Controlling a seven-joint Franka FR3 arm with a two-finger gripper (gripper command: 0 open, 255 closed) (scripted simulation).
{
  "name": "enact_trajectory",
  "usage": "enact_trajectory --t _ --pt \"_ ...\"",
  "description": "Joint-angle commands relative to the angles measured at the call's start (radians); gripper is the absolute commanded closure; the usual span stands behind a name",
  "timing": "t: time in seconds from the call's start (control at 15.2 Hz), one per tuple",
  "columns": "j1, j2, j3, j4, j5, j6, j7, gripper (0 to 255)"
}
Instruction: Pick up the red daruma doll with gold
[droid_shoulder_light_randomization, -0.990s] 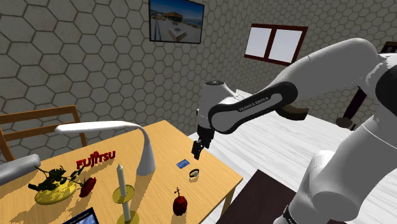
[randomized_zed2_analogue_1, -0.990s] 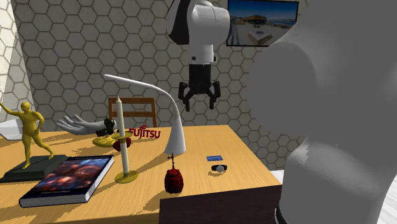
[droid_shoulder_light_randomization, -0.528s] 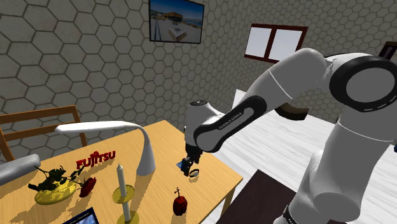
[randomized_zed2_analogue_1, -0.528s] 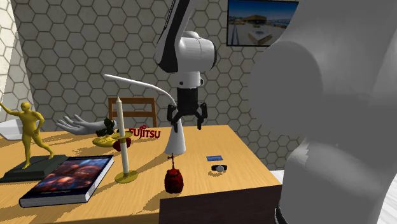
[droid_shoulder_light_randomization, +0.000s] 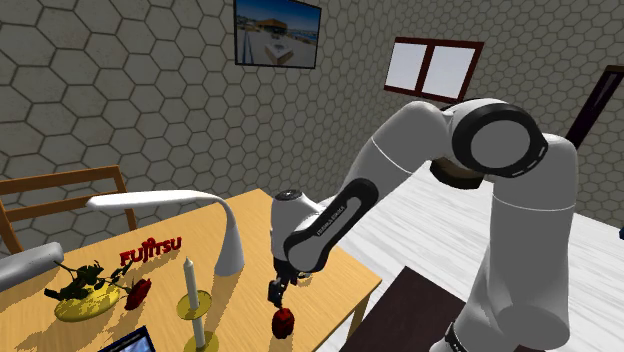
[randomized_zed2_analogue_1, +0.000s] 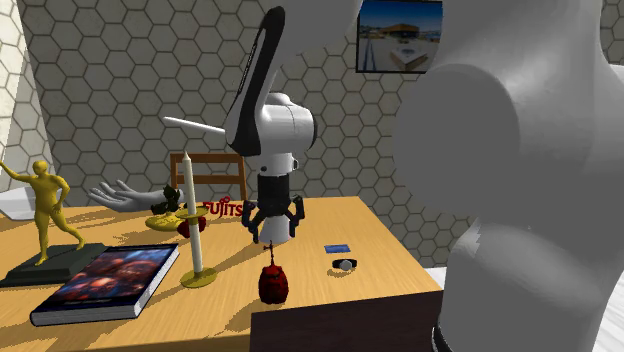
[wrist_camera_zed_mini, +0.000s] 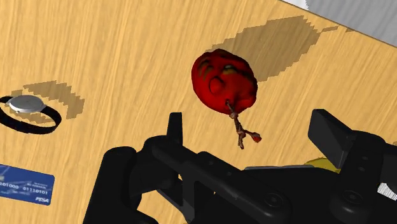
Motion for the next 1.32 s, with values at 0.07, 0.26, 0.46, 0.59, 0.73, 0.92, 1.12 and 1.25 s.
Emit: enact_trajectory --t 0.07,0.26,0.46,0.59,0.73,0.92,1.12,1.25 --pt "0.007 0.057 -0.003 0.017 -0.009 0.035 0.004 0" --pt "0.012 0.098 -0.009 0.023 -0.017 0.069 0.009 0" --pt "0.017 0.133 -0.015 0.030 -0.024 0.097 0.012 0" --pt "0.018 0.132 -0.014 0.031 -0.024 0.096 0.013 255" --pt "0.017 0.132 -0.015 0.031 -0.024 0.095 0.013 255" --pt "0.017 0.132 -0.015 0.031 -0.024 0.095 0.013 255" --pt "0.017 0.132 -0.015 0.031 -0.024 0.095 0.013 255" --pt "0.015 0.119 -0.013 0.028 -0.021 0.086 0.011 255"
